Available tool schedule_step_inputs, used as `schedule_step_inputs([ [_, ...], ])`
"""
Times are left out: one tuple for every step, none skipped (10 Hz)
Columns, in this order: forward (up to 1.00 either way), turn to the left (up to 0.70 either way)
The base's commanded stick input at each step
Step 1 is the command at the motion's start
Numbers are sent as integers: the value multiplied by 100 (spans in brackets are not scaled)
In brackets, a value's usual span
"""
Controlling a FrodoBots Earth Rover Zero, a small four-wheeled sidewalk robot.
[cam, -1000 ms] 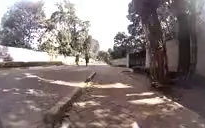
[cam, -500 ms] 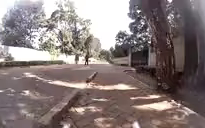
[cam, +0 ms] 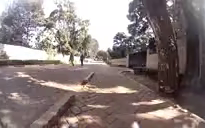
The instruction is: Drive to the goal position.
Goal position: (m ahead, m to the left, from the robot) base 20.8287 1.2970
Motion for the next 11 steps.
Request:
schedule_step_inputs([
  [66, 0],
  [66, 0],
  [66, 0],
  [66, 0],
  [66, 0],
  [66, 0],
  [66, 0],
  [66, 0],
  [66, -3],
  [66, -33],
  [66, -33],
])
